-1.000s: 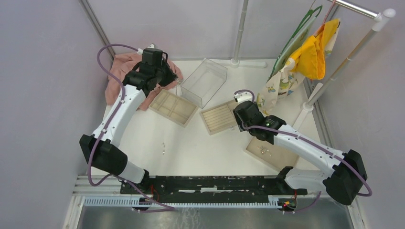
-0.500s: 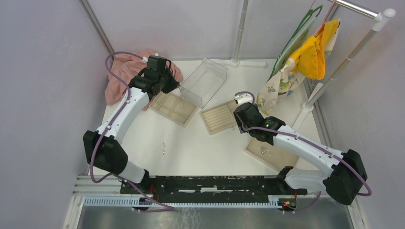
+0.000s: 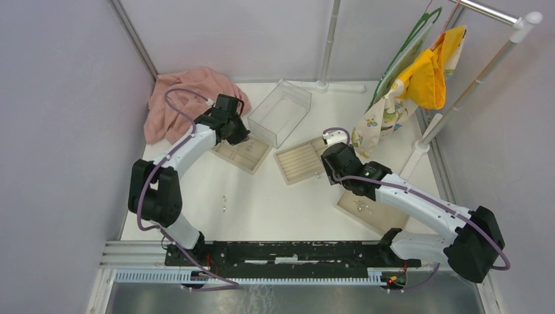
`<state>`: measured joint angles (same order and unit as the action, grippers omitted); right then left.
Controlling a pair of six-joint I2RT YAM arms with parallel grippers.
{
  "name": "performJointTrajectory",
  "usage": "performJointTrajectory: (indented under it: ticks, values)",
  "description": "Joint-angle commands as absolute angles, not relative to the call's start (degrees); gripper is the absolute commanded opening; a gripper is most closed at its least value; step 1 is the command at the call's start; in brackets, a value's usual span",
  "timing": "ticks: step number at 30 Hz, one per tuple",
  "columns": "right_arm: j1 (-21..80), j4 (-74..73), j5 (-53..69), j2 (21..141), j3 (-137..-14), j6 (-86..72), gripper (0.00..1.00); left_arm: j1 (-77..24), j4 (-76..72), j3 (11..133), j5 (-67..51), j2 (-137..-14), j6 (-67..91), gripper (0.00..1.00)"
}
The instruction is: Organize the mixed jewelry
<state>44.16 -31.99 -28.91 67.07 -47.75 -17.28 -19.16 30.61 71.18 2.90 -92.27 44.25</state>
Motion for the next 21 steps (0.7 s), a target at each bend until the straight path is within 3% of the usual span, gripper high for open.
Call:
performJointTrajectory:
  ticks: [1, 3, 8, 11, 15, 21]
  values:
    - [44.03, -31.40, -29.35, 65.59, -47.55, -18.35, 0.58, -19.62, 24.89, 69.63, 4.54, -93.89, 44.78, 0.02]
    - [43.99, -31.61, -29.58, 65.37, -47.59, -18.48, 0.58, -19.63, 24.61, 68.92, 6.37, -94.59, 44.64, 0.02]
    - [44.03, -31.99, -29.71, 65.04, -47.55, -18.83, 0.58, -19.77, 26.43, 70.80, 6.28, -96.48, 42.91, 0.49]
    - [44.03, -31.91, -29.57, 65.07, -47.61, -18.88, 0.58, -20.28, 28.26, 72.72, 7.64, -93.93, 41.19, 0.59]
    - [44.02, -31.21, -28.97, 65.65, -47.55, -18.79, 0.58, -21.14, 31.66, 71.90, 9.61, -87.12, 38.71, 0.63]
    - [44.00, -29.70, -27.47, 66.52, -47.29, -19.07, 0.58, -22.33, 36.21, 58.39, 13.83, -76.52, 39.07, 0.64]
